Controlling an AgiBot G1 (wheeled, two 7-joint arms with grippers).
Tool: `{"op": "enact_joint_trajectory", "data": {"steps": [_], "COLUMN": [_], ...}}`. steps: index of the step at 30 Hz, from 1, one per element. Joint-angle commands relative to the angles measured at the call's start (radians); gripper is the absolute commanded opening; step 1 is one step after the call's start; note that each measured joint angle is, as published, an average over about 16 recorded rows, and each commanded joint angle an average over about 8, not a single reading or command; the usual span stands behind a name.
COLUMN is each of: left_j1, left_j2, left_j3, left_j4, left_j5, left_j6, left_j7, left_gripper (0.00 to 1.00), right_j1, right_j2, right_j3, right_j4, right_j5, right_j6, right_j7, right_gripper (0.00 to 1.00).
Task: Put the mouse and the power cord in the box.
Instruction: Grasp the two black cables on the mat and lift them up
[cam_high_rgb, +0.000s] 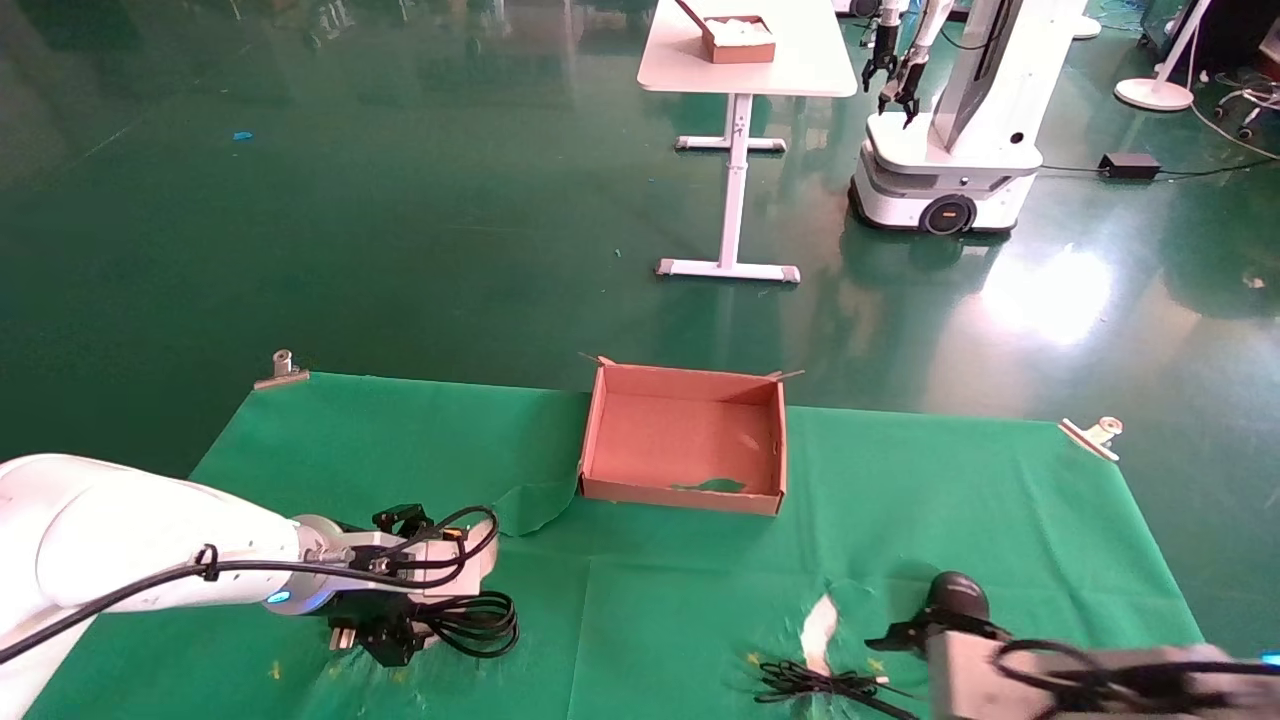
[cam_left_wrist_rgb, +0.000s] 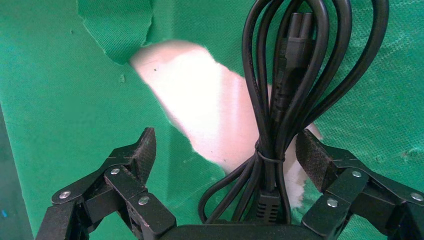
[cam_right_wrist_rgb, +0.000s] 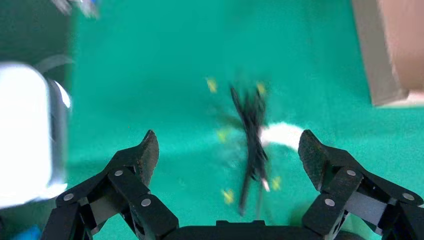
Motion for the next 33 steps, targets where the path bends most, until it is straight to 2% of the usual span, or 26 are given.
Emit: {"op": "enact_joint_trajectory", "data": {"steps": [1,7,14,15,16,17,18,22,23,24,25,26,33], "left_j1": [-0.002,-0.005,-0.006,-0.007,-0.007,-0.007,-0.007,-0.007,-0.007,-0.007,-0.007,-0.007,-0.007], "left_j2": [0.002,0.005,0.006,0.007,0.007,0.007,0.007,0.008,0.008,0.008,0.008,0.008,0.007], "left_j3": [0.0,-0.001,-0.001,-0.001,-0.001,-0.001,-0.001,-0.001,-0.001,-0.001,-0.001,-0.001,-0.001], "left_j4": [0.009,0.02,0.025,0.026,0.026,0.027,0.027,0.029,0.029,0.029,0.029,0.029,0.027], "left_j5": [-0.003,-0.006,-0.008,-0.008,-0.007,-0.007,-0.007,-0.006,-0.006,-0.007,-0.007,-0.007,-0.008], "left_j6": [-0.002,-0.005,-0.006,-0.006,-0.006,-0.006,-0.007,-0.007,-0.007,-0.007,-0.007,-0.007,-0.007], "left_j7": [0.007,0.015,0.018,0.019,0.019,0.019,0.019,0.019,0.019,0.019,0.019,0.019,0.019], "left_gripper": [1.0,1.0,1.0,0.92,0.79,0.67,0.54,0.04,0.0,0.0,0.0,0.0,0.0], "right_j1": [0.017,0.104,0.165,0.171,0.176,0.18,0.183,0.19,0.19,0.19,0.189,0.189,0.185], "right_j2": [-0.032,-0.182,-0.285,-0.294,-0.302,-0.308,-0.314,-0.325,-0.325,-0.324,-0.322,-0.321,-0.314], "right_j3": [-0.027,-0.093,-0.121,-0.123,-0.125,-0.126,-0.128,-0.129,-0.129,-0.129,-0.128,-0.128,-0.127], "right_j4": [-0.024,-0.222,-0.413,-0.431,-0.447,-0.46,-0.47,-0.49,-0.49,-0.488,-0.486,-0.483,-0.47], "right_j5": [-0.072,-0.215,-0.257,-0.262,-0.267,-0.271,-0.275,-0.283,-0.283,-0.282,-0.281,-0.28,-0.274], "right_j6": [0.02,0.07,0.098,0.101,0.105,0.108,0.111,0.118,0.118,0.117,0.117,0.116,0.112], "right_j7": [-0.003,-0.027,-0.079,-0.084,-0.088,-0.09,-0.091,-0.093,-0.093,-0.093,-0.093,-0.092,-0.092], "right_gripper": [1.0,1.0,1.0,1.0,0.99,0.93,0.84,0.33,0.21,0.1,0.03,0.0,0.0]}}
